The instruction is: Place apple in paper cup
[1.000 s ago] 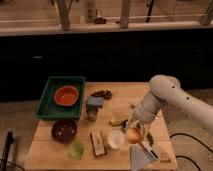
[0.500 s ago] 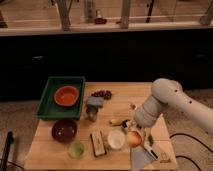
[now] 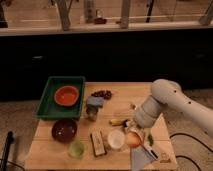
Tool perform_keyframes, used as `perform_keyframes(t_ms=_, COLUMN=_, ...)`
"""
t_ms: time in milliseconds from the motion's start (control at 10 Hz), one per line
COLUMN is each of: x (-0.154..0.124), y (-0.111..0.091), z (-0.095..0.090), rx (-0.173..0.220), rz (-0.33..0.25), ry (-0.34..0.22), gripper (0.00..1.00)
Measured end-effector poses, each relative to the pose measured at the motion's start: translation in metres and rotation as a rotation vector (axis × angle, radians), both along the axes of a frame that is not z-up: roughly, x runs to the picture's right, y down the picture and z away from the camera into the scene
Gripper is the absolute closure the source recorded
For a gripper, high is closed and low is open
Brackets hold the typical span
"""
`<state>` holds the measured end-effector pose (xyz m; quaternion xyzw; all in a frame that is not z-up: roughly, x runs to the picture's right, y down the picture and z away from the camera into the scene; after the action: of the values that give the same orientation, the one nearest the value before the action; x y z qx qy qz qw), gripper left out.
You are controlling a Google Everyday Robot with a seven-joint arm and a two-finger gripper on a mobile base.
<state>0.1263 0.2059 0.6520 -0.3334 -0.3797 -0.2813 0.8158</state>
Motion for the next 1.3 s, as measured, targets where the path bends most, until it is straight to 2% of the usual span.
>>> perform_keyframes(t_ms=600, x=-0.014, y=-0.016, z=0.000, rx=0.031, rz=-0.023, ry=-0.027, gripper=1.00)
perform_keyframes(t_ms=1300, x=-0.037, y=-0.031, z=0.014, rx=0.047, rz=-0.054, ry=-0.064, gripper=1.00)
